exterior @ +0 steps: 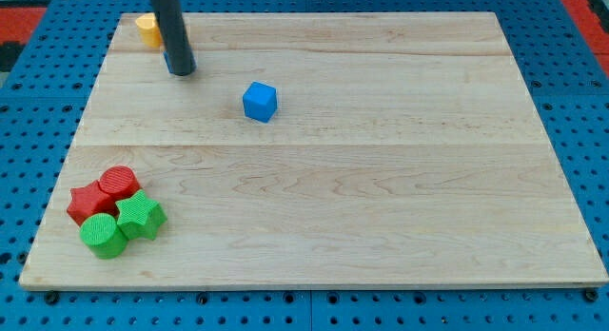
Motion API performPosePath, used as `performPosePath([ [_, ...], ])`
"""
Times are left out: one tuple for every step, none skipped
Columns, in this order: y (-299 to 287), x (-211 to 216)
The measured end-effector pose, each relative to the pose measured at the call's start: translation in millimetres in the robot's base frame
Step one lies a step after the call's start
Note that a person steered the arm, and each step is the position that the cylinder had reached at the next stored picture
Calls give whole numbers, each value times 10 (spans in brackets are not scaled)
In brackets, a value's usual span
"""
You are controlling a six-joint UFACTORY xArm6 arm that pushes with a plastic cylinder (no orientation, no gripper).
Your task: Move the blue cube to the blue triangle
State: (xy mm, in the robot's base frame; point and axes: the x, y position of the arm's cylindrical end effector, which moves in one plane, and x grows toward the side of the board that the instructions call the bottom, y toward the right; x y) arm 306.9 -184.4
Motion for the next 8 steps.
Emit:
performPosePath([
  [62,-107],
  [1136,-24],
  [1990,477],
  [1421,761],
  [343,457],
  [-282,397],
  [-486,547],
  [-895,534],
])
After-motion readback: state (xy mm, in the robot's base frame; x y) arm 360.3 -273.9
